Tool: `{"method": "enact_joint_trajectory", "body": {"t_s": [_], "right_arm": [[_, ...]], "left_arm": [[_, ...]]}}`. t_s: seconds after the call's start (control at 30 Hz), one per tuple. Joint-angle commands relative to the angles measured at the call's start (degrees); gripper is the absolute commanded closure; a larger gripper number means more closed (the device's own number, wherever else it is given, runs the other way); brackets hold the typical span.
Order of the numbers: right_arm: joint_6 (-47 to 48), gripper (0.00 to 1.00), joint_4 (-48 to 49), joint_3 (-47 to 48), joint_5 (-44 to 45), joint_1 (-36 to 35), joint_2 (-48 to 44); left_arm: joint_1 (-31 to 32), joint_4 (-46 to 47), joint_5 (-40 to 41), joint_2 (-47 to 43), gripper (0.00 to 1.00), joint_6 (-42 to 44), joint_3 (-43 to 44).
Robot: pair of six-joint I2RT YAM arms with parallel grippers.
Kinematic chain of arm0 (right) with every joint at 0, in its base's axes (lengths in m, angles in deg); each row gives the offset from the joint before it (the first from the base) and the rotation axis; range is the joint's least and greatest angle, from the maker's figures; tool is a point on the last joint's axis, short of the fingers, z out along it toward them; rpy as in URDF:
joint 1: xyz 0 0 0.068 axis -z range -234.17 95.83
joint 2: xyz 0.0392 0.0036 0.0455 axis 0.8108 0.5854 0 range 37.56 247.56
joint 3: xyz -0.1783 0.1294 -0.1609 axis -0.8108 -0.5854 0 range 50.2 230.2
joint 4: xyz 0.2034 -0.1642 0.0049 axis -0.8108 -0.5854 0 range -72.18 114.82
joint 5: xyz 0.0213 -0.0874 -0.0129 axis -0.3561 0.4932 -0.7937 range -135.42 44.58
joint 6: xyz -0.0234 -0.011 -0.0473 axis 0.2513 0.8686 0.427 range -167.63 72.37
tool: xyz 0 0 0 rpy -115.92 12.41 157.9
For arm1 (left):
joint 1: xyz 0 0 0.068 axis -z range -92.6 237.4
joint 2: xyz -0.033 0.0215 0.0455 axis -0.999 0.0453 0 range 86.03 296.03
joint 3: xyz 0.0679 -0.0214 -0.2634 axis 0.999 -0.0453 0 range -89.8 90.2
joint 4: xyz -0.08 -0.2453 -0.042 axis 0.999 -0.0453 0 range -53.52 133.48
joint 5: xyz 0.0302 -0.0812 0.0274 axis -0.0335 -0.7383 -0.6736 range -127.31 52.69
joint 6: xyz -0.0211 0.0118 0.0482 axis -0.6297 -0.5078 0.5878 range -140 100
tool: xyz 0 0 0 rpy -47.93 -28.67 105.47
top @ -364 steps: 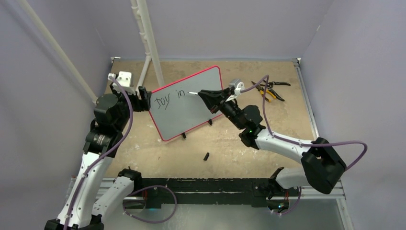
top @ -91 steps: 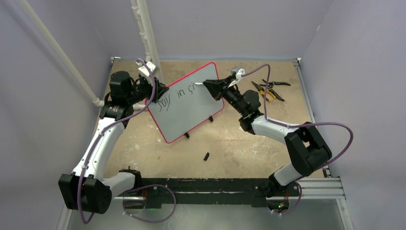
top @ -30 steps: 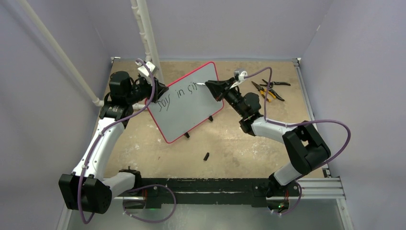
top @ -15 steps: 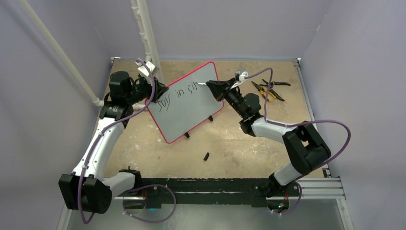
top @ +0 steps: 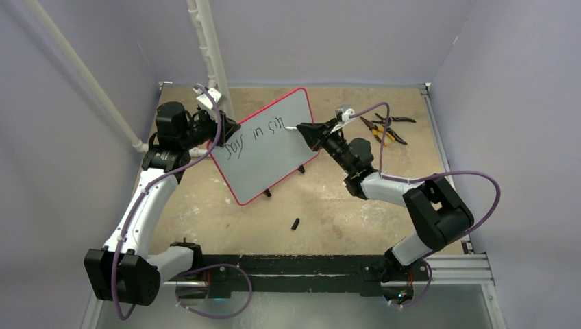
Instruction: Write a sentence on the whiteboard
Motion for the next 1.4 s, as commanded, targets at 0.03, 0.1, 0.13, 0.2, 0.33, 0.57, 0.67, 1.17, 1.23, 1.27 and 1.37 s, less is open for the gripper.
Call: {"method": "enact_joint_trajectory", "body": {"t_s": [0.03,0.1,0.13,0.2,0.33,0.57,0.67,1.17,1.23,1.27,1.37], "right_arm": [[-0.7,1.0,2.5,2.1,1.0,0.3,-1.0],[-1.1,1.0,3.2,2.8,0.7,0.3,-1.0],[-1.2,1.0,3.5,3.1,0.7,0.3,-0.9],[-1.4,1.0,3.8,3.7,0.6,0.3,-0.9],[-1.3,1.0,3.9,4.9,0.6,0.3,-0.4],[-0.6,1.0,3.4,5.9,1.7,0.3,-0.1],[-0.3,1.0,2.8,6.0,2.4,0.3,0.0],[0.0,1.0,1.5,5.3,5.4,0.8,-0.5],[0.1,1.0,1.3,5.2,5.3,1.0,-0.8],[0.2,1.0,1.1,5.2,5.2,1.0,-0.8],[0.2,1.0,1.0,5.2,4.6,1.0,-0.5]], "left_arm": [[-0.4,1.4,-0.7,-0.5,0.83,-0.2,-0.5],[-0.4,1.4,-0.7,-0.5,0.83,-0.2,-0.5],[-0.4,1.4,-0.7,-0.5,0.83,-0.2,-0.5],[-0.4,1.4,-0.8,-0.4,0.83,-0.2,-0.5],[-0.4,1.4,-0.9,-0.6,0.83,-0.2,-0.5],[-0.4,1.4,-1.0,-0.7,0.83,-0.1,-0.5],[-0.4,1.4,-1.1,-0.7,0.83,-0.2,-0.6],[-0.4,1.4,-1.1,-0.7,0.83,-0.2,-0.6],[-0.4,1.4,-1.1,-0.8,0.83,-0.2,-0.6],[-0.4,1.4,-1.1,-0.8,0.83,-0.2,-0.6],[-0.5,1.3,-1.2,-0.7,0.83,-0.2,-0.6]]}}
